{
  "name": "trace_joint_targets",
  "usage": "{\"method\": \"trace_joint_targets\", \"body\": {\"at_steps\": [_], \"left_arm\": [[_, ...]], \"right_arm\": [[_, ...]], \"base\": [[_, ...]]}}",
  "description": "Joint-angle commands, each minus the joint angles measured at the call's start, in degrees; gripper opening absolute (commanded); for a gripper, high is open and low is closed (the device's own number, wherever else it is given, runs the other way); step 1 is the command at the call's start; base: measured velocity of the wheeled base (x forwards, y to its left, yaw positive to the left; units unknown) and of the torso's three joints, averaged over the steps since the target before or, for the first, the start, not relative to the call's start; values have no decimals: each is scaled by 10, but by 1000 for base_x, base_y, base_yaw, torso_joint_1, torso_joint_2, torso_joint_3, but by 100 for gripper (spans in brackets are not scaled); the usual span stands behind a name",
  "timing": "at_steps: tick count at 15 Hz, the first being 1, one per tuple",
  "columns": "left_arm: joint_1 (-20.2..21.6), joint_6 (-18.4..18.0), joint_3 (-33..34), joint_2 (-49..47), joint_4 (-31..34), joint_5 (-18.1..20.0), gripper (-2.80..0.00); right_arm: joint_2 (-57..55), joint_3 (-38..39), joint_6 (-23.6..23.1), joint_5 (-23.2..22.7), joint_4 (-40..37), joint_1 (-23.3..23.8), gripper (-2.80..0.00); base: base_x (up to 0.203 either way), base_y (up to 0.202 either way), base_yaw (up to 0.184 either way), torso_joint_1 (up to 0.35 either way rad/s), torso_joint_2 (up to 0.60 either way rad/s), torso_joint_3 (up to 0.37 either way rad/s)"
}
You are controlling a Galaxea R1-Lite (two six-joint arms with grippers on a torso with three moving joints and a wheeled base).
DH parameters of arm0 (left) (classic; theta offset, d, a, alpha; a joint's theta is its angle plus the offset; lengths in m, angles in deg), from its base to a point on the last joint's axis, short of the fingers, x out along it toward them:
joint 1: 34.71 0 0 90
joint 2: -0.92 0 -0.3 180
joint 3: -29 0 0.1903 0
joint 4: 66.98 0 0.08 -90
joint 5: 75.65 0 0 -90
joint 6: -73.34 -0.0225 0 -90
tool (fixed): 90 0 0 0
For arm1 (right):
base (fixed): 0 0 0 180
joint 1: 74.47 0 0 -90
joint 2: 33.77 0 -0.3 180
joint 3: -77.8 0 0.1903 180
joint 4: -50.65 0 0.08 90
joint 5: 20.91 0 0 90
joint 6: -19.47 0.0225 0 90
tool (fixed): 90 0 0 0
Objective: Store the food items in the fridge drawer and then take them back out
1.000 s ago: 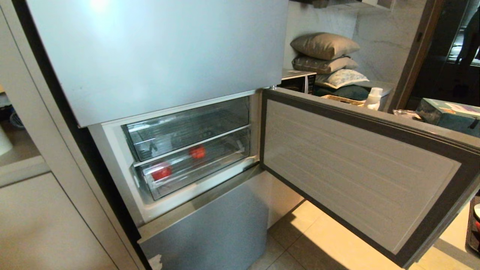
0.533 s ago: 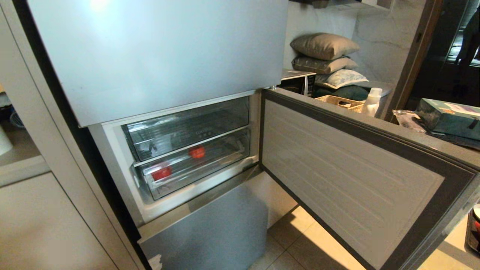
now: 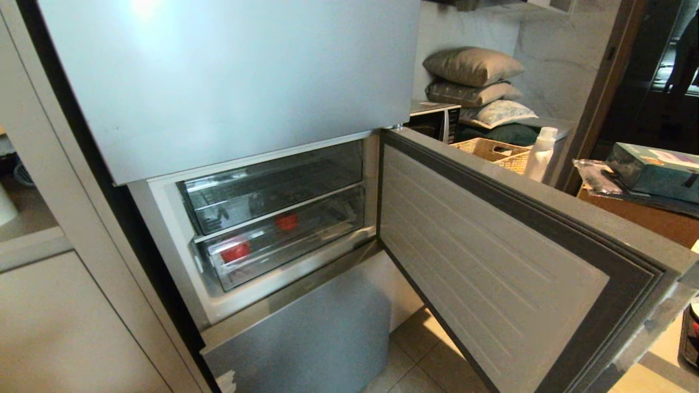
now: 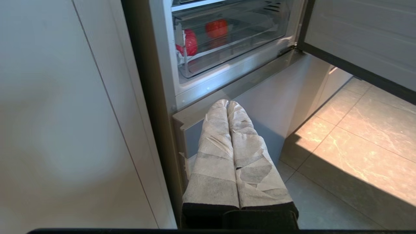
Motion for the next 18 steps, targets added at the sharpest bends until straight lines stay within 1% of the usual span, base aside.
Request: {"method": "trace_joint_targets", "body": {"at_steps": [1,4,6,7,8,10,12,14,15,17,18], "left_arm": [[0,0,1,0,0,-1,-280],[0,0,1,0,0,0,-280],[0,0,1,0,0,0,-280],[0,0,1,0,0,-1,-280],[0,0,1,0,0,0,-280],[0,0,1,0,0,-1,-280],[0,0,1,0,0,-1,-280],[0,0,1,0,0,-1,-280],[0,0,1,0,0,0,-280],[0,0,1,0,0,-1,-280],[0,0,1,0,0,-1,-280]], "right_arm": [[-21,56,-35,12,41,-73,-280],[-14,92,-78,62,68,-170,-280],[-5,103,-95,103,79,-240,-280],[-2,104,-98,126,81,-282,-280],[0,103,-100,157,83,-335,-280],[0,97,-100,219,84,-427,-280],[-10,83,-101,274,85,-508,-280],[-45,37,-102,330,85,-604,-280],[-67,8,-103,351,85,-647,-280],[-113,-56,-104,364,84,-719,-280],[-143,-102,-105,365,82,-745,-280]], "base": [[0,0,0,0,0,0],[0,0,0,0,0,0],[0,0,0,0,0,0],[0,0,0,0,0,0],[0,0,0,0,0,0],[0,0,0,0,0,0],[0,0,0,0,0,0],[0,0,0,0,0,0],[0,0,0,0,0,0],[0,0,0,0,0,0],[0,0,0,0,0,0]]}}
